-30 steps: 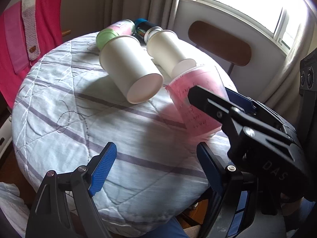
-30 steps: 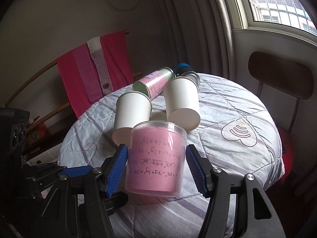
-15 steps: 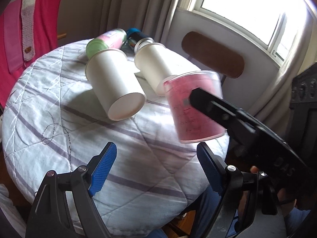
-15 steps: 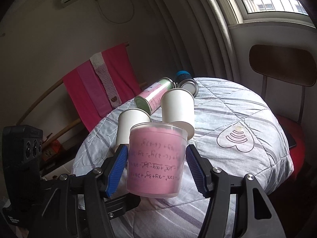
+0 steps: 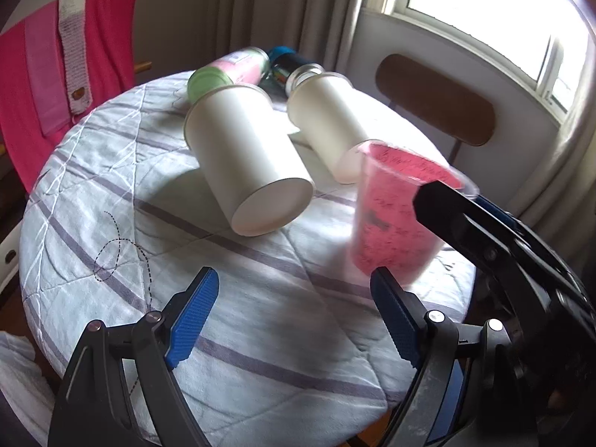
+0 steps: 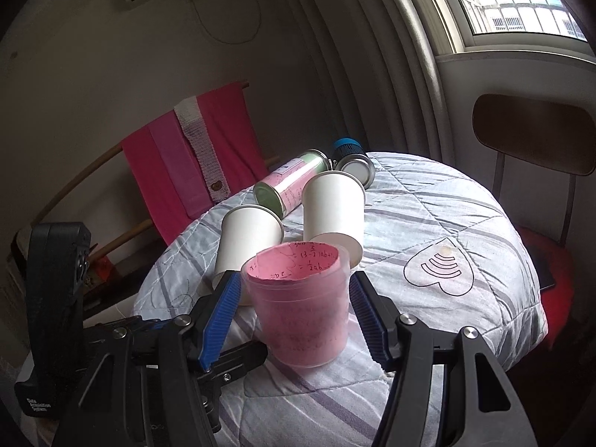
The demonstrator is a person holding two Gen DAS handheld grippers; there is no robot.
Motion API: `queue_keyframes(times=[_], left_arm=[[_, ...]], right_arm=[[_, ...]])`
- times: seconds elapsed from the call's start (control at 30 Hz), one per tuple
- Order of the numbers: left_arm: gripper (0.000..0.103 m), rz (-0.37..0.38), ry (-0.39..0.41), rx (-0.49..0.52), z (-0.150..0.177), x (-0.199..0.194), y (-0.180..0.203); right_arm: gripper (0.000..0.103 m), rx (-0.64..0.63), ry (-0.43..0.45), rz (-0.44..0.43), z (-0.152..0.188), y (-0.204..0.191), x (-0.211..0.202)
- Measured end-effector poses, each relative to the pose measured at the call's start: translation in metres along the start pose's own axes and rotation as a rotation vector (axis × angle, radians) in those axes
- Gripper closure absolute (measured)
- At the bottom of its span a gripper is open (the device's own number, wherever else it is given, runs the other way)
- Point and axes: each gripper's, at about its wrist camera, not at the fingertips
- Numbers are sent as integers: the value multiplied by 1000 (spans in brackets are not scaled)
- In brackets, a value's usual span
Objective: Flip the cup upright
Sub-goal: 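Rotate the pink cup with the right gripper until its opening faces up, then lower the pink cup onto the table and open the right gripper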
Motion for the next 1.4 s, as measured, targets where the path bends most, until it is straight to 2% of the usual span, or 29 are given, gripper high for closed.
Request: queue_keyframes(times=[0.17, 0.33, 0.57, 0.9, 1.03, 1.4], left_arm=[[17, -10, 0, -2, 4, 0, -1], [16, -72, 1, -18, 5, 1, -6], [12, -109, -1, -24, 8, 0, -6], [10, -144, 28, -12, 15, -21, 2], [8, -170, 49, -2, 16, -31, 6], [7, -179, 79, 8, 19, -60, 14]], right_arm=[[41, -20, -8, 4, 3, -3, -1], [41, -45, -16, 9, 5, -6, -2], [41, -45, -49, 10, 8, -7, -3], [40, -58, -26, 45, 7, -10, -16], [32, -56, -16, 45, 6, -11, -24], [25, -45, 5, 36, -3, -9, -53]])
Point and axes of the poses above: each gripper's, at about its wrist camera, not at the fingertips, and x roughly the way its jaws point, y to its right, z to its underside, and after that the axes turned 11 degrees about z, right-handed
